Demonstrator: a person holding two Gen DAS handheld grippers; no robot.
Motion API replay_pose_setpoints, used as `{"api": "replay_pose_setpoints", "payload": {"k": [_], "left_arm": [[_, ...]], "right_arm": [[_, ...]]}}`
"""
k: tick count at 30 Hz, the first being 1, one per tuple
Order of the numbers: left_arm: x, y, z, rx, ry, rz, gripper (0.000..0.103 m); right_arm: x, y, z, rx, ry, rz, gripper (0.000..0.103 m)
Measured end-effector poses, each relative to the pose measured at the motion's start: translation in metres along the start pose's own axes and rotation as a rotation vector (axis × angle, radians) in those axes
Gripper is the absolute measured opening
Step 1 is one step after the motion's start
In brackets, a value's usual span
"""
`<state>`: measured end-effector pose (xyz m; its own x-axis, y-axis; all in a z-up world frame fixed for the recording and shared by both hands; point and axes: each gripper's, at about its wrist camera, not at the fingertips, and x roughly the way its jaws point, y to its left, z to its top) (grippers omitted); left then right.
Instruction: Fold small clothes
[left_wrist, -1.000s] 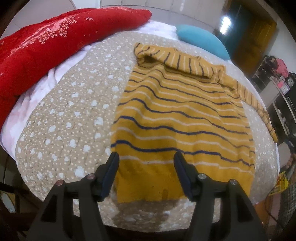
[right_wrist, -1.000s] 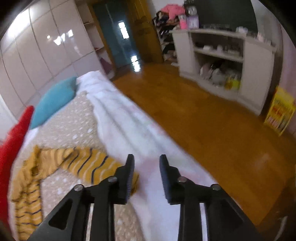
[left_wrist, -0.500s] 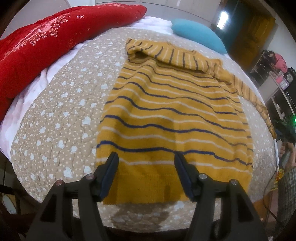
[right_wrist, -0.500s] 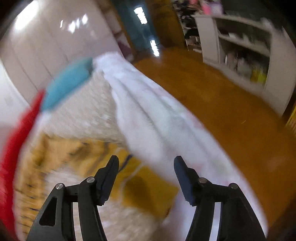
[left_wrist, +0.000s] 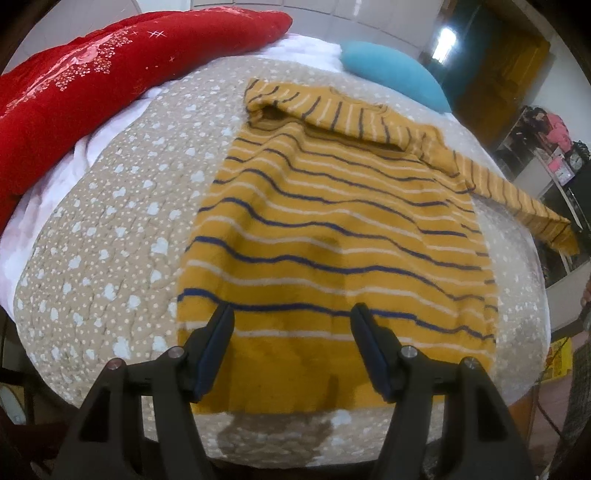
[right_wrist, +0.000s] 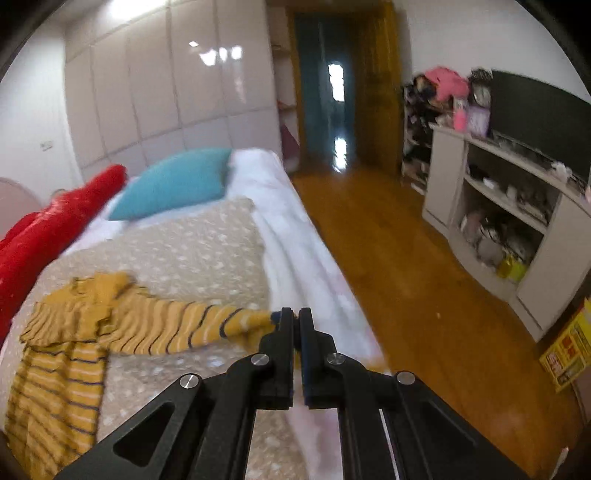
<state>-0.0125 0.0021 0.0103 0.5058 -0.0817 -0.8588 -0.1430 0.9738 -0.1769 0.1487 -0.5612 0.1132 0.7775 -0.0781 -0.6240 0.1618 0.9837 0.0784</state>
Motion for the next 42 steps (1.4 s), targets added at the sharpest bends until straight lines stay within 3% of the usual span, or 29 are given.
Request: {"api": "replay_pose_setpoints", "payload": {"k": [3, 5, 7, 9, 11, 12, 13, 18, 23, 24, 25, 30, 34, 38, 42], "left_arm": [[0.006, 0.003, -0.003, -0.004, 0.02, -0.009, 0.064], [0.008, 0.005, -0.004, -0.006, 0.03, -0.012, 0.064], [0.007, 0.008, -0.005, -0.009, 0.026, -0.016, 0.064], [0.007, 0.012, -0.005, -0.018, 0.022, -0.016, 0.064], [0.008, 0.014, -0.004, -0.031, 0.022, -0.02, 0.065], [0.009, 0.015, -0.004, -0.034, 0.023, -0.021, 0.065], [0.01, 0.015, -0.004, -0.033, 0.025, -0.021, 0.065], [0.012, 0.004, -0.006, -0.008, 0.034, -0.039, 0.065], [0.009, 0.002, -0.008, -0.002, 0.028, -0.039, 0.065], [0.007, 0.004, -0.008, -0.007, 0.024, -0.035, 0.065], [0.006, 0.007, -0.007, -0.013, 0.019, -0.032, 0.065], [-0.007, 0.026, -0.003, -0.044, -0.029, -0.016, 0.065], [-0.013, 0.042, 0.0, -0.082, -0.071, -0.041, 0.066], [-0.016, 0.05, -0.004, -0.076, -0.095, -0.081, 0.067], [-0.021, 0.064, -0.009, -0.076, -0.119, -0.065, 0.067]], "right_arm": [[-0.001, -0.001, -0.035, -0.003, 0.051, -0.003, 0.005], [0.003, -0.016, -0.07, 0.056, 0.131, -0.021, 0.005], [0.007, -0.037, -0.1, 0.154, 0.185, -0.034, 0.006], [-0.002, -0.064, -0.125, 0.315, 0.197, 0.019, 0.008], [-0.009, -0.082, -0.138, 0.445, 0.178, 0.083, 0.026], [-0.013, -0.092, -0.145, 0.528, 0.152, 0.129, 0.042], [-0.013, -0.097, -0.149, 0.567, 0.14, 0.154, 0.049], [0.01, -0.099, -0.149, 0.732, 0.152, 0.285, 0.053], [0.053, -0.092, -0.143, 0.816, 0.184, 0.149, 0.056], [0.059, -0.089, -0.138, 0.799, 0.184, 0.123, 0.039], [0.063, -0.085, -0.132, 0.769, 0.193, 0.094, 0.012], [0.045, -0.059, -0.076, 0.572, 0.122, 0.006, 0.009], [0.03, -0.004, -0.014, 0.434, 0.06, 0.019, 0.009], [0.041, 0.095, 0.034, 0.259, 0.042, 0.102, 0.009], [0.054, 0.204, 0.055, 0.148, 0.06, 0.259, 0.009]]}}
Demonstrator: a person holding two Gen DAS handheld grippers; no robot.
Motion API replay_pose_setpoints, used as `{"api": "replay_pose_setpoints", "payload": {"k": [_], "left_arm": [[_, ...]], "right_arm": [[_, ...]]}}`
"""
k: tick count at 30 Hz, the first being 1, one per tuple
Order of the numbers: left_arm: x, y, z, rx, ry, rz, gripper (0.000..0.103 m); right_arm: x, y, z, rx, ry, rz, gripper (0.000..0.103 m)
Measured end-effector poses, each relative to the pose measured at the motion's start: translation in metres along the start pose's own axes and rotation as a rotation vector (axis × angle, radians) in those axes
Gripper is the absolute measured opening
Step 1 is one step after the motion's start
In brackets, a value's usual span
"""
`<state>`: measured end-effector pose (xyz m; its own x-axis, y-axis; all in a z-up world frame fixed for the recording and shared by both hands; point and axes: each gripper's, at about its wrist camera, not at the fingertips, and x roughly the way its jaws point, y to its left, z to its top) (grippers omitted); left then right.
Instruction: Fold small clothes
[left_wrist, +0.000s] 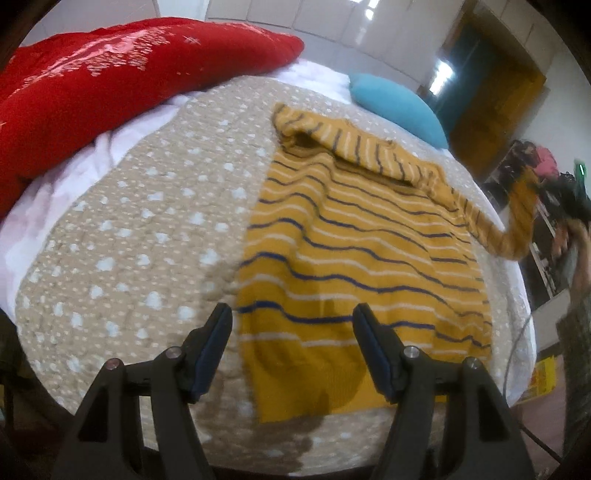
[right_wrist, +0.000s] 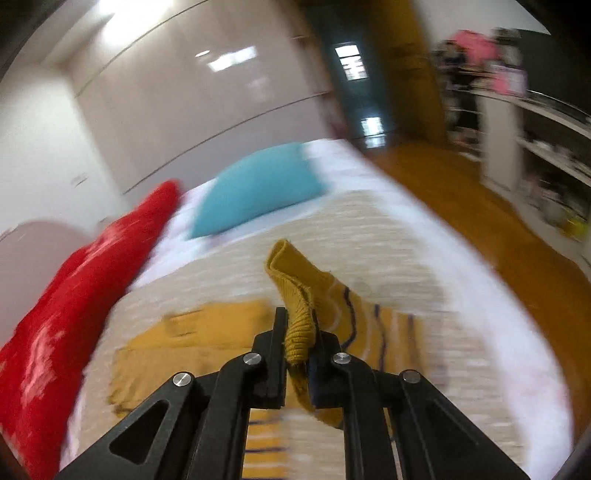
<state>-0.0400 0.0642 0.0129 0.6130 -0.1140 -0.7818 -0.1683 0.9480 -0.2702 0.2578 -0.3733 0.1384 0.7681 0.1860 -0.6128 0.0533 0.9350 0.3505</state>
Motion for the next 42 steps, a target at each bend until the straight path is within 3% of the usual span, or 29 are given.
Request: {"api": "replay_pose_setpoints", "payload": {"k": [3, 9, 15, 22, 27, 29, 31, 33, 36, 37, 42], "left_arm": [[-0.006, 0.021, 0.0, -0.037, -0.024, 0.012, 0.07], [-0.007, 0.066, -0.003, -0.127, -0.041, 0.029, 0.071], [-0.002, 0.091, -0.007, -0.177, -0.033, 0.024, 0.072], [0.002, 0.102, -0.011, -0.202, -0.034, 0.015, 0.072], [0.002, 0.101, -0.012, -0.2, -0.035, 0.017, 0.072], [0.001, 0.101, -0.012, -0.202, -0.034, 0.019, 0.072], [0.0, 0.101, -0.012, -0.203, -0.034, 0.023, 0.072], [-0.002, 0.099, -0.012, -0.203, -0.034, 0.027, 0.072], [-0.005, 0.094, -0.01, -0.208, -0.036, 0.016, 0.072], [-0.006, 0.091, -0.009, -0.208, -0.035, 0.011, 0.072], [-0.008, 0.072, -0.008, -0.18, -0.028, -0.005, 0.072]], "right_arm": [[0.039, 0.082, -0.008, -0.071, 0.058, 0.11, 0.009], [0.117, 0.199, -0.058, -0.195, 0.192, 0.212, 0.009], [0.176, 0.261, -0.104, -0.264, 0.305, 0.259, 0.009], [0.206, 0.309, -0.143, -0.337, 0.391, 0.299, 0.009], [0.227, 0.313, -0.163, -0.357, 0.469, 0.281, 0.013], [0.229, 0.309, -0.165, -0.336, 0.49, 0.308, 0.018], [0.221, 0.305, -0.161, -0.321, 0.506, 0.371, 0.03], [0.2, 0.302, -0.151, -0.31, 0.493, 0.436, 0.03], [0.158, 0.287, -0.13, -0.302, 0.464, 0.51, 0.046], [0.145, 0.279, -0.123, -0.305, 0.448, 0.511, 0.051], [0.088, 0.207, -0.098, -0.332, 0.405, 0.424, 0.052]]}}
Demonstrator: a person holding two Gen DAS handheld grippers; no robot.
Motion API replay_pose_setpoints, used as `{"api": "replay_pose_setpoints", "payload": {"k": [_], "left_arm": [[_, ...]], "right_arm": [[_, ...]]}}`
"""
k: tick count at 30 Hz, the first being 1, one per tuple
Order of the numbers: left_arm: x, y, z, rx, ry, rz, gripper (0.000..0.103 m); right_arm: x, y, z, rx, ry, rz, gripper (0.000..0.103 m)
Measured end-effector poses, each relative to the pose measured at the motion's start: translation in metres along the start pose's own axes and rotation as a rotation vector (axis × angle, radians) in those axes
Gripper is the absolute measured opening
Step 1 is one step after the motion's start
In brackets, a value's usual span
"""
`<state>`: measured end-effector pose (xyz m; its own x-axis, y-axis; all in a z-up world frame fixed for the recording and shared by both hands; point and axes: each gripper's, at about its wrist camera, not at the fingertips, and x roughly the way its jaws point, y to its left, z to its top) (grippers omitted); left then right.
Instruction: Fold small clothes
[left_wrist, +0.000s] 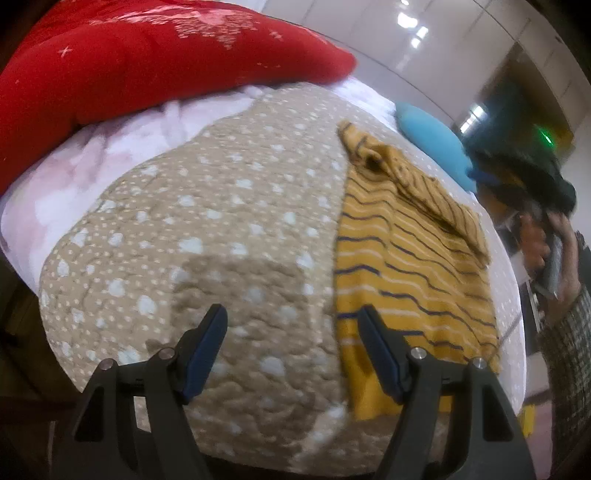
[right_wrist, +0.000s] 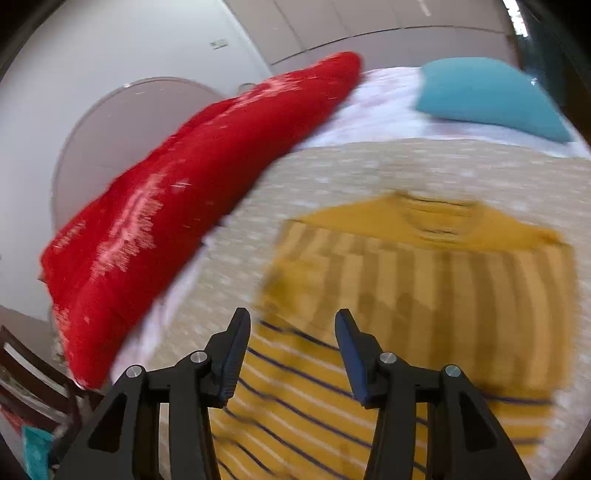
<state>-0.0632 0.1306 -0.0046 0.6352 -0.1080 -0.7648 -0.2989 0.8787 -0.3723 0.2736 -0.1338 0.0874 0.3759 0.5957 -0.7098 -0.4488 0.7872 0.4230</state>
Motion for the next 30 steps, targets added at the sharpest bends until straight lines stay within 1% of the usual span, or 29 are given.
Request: {"api": "replay_pose_setpoints", "payload": {"k": [2, 3, 4, 7, 9, 11, 12, 13, 14, 15, 17, 20, 22, 23, 24, 25, 28, 30], "left_arm": [[0.0, -0.009, -0.002, 0.026, 0.009, -0.004, 0.072], [0.0, -0.013, -0.002, 0.038, 0.014, -0.004, 0.072], [-0.001, -0.017, -0.003, 0.048, 0.018, -0.006, 0.072], [-0.008, -0.026, -0.005, 0.078, 0.014, -0.006, 0.072], [-0.009, -0.03, -0.005, 0.088, 0.007, 0.002, 0.077], [-0.007, -0.032, -0.005, 0.087, 0.012, 0.003, 0.078], [-0.004, -0.034, -0.005, 0.089, 0.02, 0.003, 0.078], [-0.001, -0.036, -0.005, 0.092, 0.027, 0.003, 0.078], [0.002, -0.039, -0.005, 0.096, 0.038, 0.004, 0.078], [0.006, -0.042, -0.006, 0.097, 0.049, 0.001, 0.078], [0.013, -0.045, -0.006, 0.095, 0.071, -0.011, 0.078], [0.025, -0.048, -0.004, 0.088, 0.109, -0.029, 0.078], [0.033, -0.048, -0.003, 0.086, 0.126, -0.051, 0.078], [0.038, -0.047, -0.003, 0.077, 0.138, -0.069, 0.078], [0.044, -0.045, -0.002, 0.058, 0.156, -0.096, 0.078], [0.049, -0.042, -0.001, 0.035, 0.173, -0.13, 0.078], [0.058, -0.04, 0.001, 0.001, 0.179, -0.189, 0.078], [0.062, -0.039, 0.003, -0.036, 0.19, -0.256, 0.078]], "right_arm": [[-0.027, -0.021, -0.012, -0.013, 0.0, -0.065, 0.052], [-0.048, -0.036, -0.022, -0.027, 0.005, -0.124, 0.052], [-0.061, -0.047, -0.027, -0.032, 0.01, -0.159, 0.052], [-0.118, -0.091, -0.051, -0.029, 0.036, -0.292, 0.052], [-0.159, -0.125, -0.072, -0.03, 0.049, -0.485, 0.052], [-0.187, -0.145, -0.09, -0.031, 0.053, -0.614, 0.052], [-0.201, -0.154, -0.103, -0.015, 0.052, -0.656, 0.052], [-0.211, -0.161, -0.116, 0.012, 0.046, -0.658, 0.052], [-0.218, -0.164, -0.129, 0.039, 0.041, -0.63, 0.052], [-0.221, -0.165, -0.148, 0.069, 0.031, -0.567, 0.052], [-0.217, -0.161, -0.174, 0.109, 0.02, -0.46, 0.052], [-0.194, -0.151, -0.221, 0.193, -0.002, -0.231, 0.051], [-0.179, -0.144, -0.242, 0.231, -0.009, -0.126, 0.047], [-0.171, -0.139, -0.25, 0.243, -0.013, -0.084, 0.047], [-0.162, -0.134, -0.258, 0.252, -0.018, -0.044, 0.047], [-0.155, -0.13, -0.263, 0.253, -0.017, -0.031, 0.047], [-0.138, -0.118, -0.273, 0.273, -0.018, 0.017, 0.047], [-0.128, -0.112, -0.278, 0.286, -0.013, 0.056, 0.047]]}}
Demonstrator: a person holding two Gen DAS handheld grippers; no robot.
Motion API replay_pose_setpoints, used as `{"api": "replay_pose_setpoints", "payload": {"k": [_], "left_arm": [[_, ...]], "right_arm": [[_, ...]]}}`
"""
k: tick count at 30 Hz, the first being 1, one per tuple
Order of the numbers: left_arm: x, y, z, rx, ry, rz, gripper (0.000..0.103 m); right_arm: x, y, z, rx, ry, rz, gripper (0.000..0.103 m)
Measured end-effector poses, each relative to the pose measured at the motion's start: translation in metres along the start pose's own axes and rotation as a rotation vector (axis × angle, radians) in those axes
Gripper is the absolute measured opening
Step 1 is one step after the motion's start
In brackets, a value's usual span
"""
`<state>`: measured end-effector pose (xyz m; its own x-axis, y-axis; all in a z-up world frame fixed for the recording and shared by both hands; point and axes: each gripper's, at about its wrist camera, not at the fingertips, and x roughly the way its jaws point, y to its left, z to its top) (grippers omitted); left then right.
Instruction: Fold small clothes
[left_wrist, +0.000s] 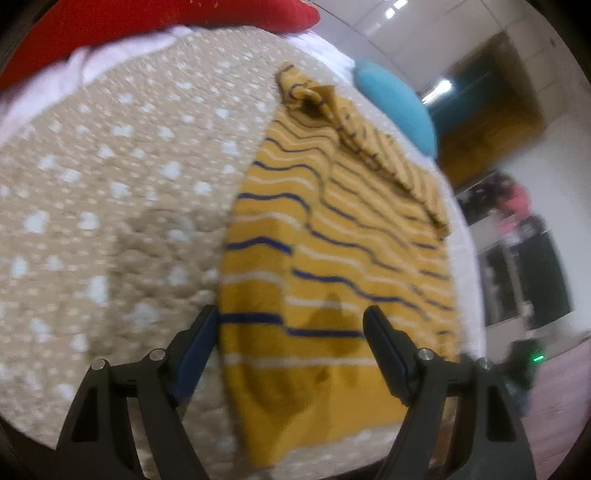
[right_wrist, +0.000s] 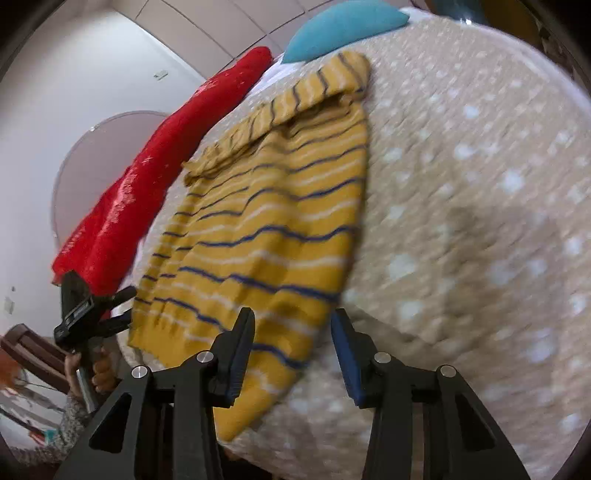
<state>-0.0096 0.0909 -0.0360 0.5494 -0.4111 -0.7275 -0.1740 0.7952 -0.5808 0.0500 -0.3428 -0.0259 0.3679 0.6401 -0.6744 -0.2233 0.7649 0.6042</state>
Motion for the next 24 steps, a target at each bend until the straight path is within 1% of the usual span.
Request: {"api": "replay_pose_setpoints", "payload": {"k": [2, 3, 4, 5, 6, 9, 11, 12, 13, 14, 15, 16, 17, 18, 19, 21, 23, 24], "left_arm": [[0.002, -0.001, -0.001, -0.032, 0.013, -0.067, 0.078], [0.002, -0.002, -0.003, -0.034, 0.016, -0.089, 0.077], [0.002, -0.006, -0.007, -0.028, 0.02, -0.107, 0.076], [0.003, -0.01, -0.012, -0.014, 0.03, -0.118, 0.072], [0.005, -0.013, -0.017, 0.0, 0.04, -0.119, 0.07], [0.006, -0.02, -0.031, 0.035, 0.032, -0.091, 0.07], [0.006, -0.019, -0.033, 0.03, 0.025, -0.093, 0.07], [0.006, -0.018, -0.032, 0.02, 0.024, -0.097, 0.07], [0.006, -0.016, -0.032, 0.008, 0.026, -0.101, 0.07], [0.006, -0.015, -0.031, 0.0, 0.025, -0.097, 0.067], [0.006, -0.015, -0.031, -0.002, 0.022, -0.079, 0.053], [0.007, -0.015, -0.031, -0.001, 0.02, -0.033, 0.041], [0.008, -0.014, -0.032, -0.004, 0.023, 0.03, 0.011], [0.01, -0.011, -0.034, -0.019, 0.024, 0.082, 0.008], [0.008, -0.007, -0.035, -0.056, 0.017, 0.058, 0.008], [0.003, -0.005, -0.037, -0.089, 0.006, 0.055, 0.008], [-0.009, -0.009, -0.039, -0.08, -0.019, 0.063, 0.008], [-0.017, -0.013, -0.041, -0.068, -0.034, 0.06, 0.008]], "right_arm": [[0.01, 0.006, -0.005, -0.001, 0.001, 0.017, 0.048], [0.012, 0.008, -0.007, -0.002, -0.001, 0.027, 0.048], [0.014, 0.007, -0.01, 0.003, -0.001, 0.054, 0.048], [0.017, 0.008, -0.014, 0.021, 0.002, 0.094, 0.048], [0.021, 0.01, -0.017, 0.032, 0.005, 0.118, 0.048], [0.027, 0.013, -0.027, 0.038, -0.004, 0.131, 0.048], [0.028, 0.014, -0.033, 0.056, -0.022, 0.139, 0.047], [0.027, 0.013, -0.035, 0.067, -0.035, 0.139, 0.045], [0.025, 0.012, -0.038, 0.078, -0.048, 0.134, 0.041], [0.024, 0.01, -0.04, 0.087, -0.056, 0.127, 0.038], [0.023, 0.009, -0.044, 0.098, -0.068, 0.114, 0.03], [0.023, 0.007, -0.047, 0.111, -0.082, 0.096, 0.018], [0.023, 0.006, -0.05, 0.126, -0.089, 0.081, 0.014], [0.024, 0.004, -0.052, 0.142, -0.093, 0.073, 0.011], [0.024, 0.002, -0.052, 0.149, -0.094, 0.076, 0.01], [0.021, 0.005, -0.049, 0.147, -0.091, 0.079, 0.009], [0.014, 0.01, -0.045, 0.132, -0.092, 0.1, 0.009], [0.009, 0.011, -0.046, 0.126, -0.091, 0.124, 0.009]]}}
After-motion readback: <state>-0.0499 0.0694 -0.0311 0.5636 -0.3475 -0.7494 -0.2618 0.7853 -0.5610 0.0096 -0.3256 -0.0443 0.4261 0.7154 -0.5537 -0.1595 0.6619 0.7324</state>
